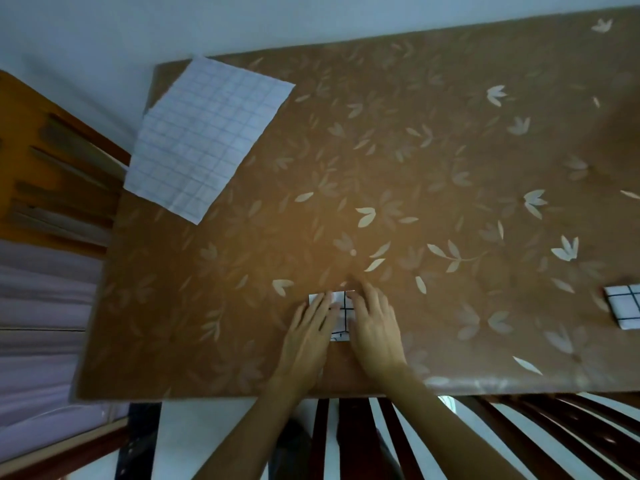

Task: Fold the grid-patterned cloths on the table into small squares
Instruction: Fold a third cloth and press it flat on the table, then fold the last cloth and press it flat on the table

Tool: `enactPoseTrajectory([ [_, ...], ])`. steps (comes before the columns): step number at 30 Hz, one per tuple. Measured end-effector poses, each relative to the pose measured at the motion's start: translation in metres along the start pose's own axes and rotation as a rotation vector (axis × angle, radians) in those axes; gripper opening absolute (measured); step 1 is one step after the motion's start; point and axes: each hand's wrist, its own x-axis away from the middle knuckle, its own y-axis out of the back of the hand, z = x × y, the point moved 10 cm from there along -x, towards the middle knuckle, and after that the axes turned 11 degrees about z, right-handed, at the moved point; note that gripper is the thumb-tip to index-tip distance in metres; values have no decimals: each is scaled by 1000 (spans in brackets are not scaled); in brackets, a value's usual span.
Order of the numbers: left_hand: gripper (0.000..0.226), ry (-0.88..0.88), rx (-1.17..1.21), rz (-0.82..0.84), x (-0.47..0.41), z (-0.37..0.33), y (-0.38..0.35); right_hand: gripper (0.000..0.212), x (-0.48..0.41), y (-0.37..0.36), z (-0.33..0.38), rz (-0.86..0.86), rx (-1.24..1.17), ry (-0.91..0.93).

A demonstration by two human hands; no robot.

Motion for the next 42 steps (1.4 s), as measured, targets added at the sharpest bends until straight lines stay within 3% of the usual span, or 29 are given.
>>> enactPoseTrajectory([
  [3, 71, -8, -43, 39, 3, 4, -9, 54, 1, -18, 12, 129, 144, 132],
  [6, 62, 28, -94, 98, 13, 18, -14, 65, 11, -27, -2, 257, 244, 127],
  [12, 63, 106, -58, 210, 41, 43, -5, 63, 15, -9, -10, 279, 274, 68],
  [16, 55, 161, 137, 177, 62, 50, 22, 50, 12, 10, 11, 275, 113, 16],
  [20, 41, 193, 298, 6, 92, 73, 58, 38, 18, 37, 53, 185, 17, 1],
  [26, 35, 260, 354, -42, 150, 138, 79, 27, 32, 28, 136, 182, -31, 26],
  [37, 26, 305, 544, -114, 278, 262, 78, 31, 68, -22, 293, 155, 11, 80],
  [42, 26, 360, 606, -171, 324, 317, 79, 33, 60, -51, 356, 236, 39, 154],
])
